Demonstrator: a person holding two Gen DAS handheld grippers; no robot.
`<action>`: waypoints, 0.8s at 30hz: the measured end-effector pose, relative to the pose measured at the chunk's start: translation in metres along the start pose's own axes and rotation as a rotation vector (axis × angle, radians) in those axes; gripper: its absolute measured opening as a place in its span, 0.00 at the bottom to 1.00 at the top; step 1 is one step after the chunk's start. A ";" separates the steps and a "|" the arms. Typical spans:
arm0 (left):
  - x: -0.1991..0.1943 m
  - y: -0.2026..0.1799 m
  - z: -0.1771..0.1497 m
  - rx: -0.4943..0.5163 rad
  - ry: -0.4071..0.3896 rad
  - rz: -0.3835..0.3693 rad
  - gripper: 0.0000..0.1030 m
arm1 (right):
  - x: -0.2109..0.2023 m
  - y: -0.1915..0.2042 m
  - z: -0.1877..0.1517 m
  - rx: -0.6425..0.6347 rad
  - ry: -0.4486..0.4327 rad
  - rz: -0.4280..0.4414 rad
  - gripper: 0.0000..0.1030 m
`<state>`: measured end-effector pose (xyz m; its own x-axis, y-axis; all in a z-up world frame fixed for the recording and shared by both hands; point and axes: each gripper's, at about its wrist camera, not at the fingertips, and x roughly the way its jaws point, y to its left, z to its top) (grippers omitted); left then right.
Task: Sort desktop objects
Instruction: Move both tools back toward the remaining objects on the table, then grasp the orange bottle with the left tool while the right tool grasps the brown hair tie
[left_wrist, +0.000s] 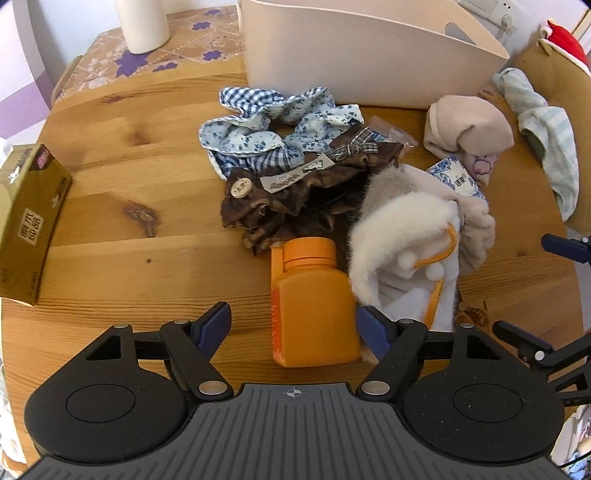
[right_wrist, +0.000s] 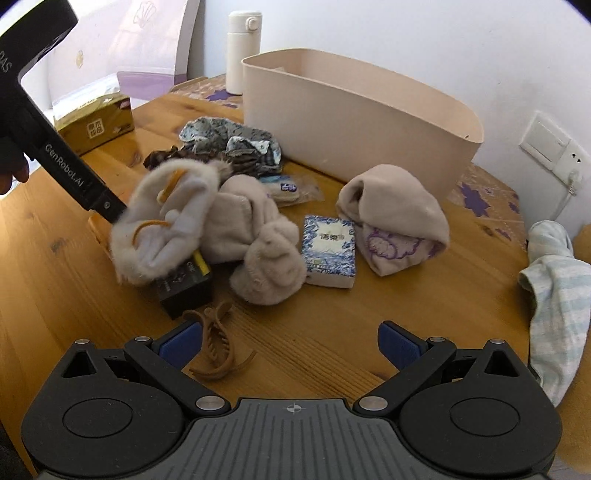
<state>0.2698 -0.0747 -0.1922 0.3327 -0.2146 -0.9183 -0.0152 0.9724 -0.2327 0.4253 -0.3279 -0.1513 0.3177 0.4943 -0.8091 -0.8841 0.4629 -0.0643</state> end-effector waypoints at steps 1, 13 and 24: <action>0.002 -0.001 0.000 -0.003 0.007 0.005 0.74 | 0.002 0.000 0.000 0.004 0.004 0.006 1.00; 0.021 -0.001 -0.012 -0.067 0.007 0.055 0.69 | 0.022 0.014 -0.003 -0.009 0.046 0.044 0.92; 0.023 -0.012 -0.011 0.009 -0.029 0.068 0.53 | 0.035 0.017 0.000 -0.016 0.054 0.076 0.62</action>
<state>0.2670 -0.0919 -0.2141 0.3586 -0.1453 -0.9221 -0.0303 0.9855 -0.1671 0.4210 -0.3029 -0.1807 0.2314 0.4869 -0.8422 -0.9105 0.4134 -0.0111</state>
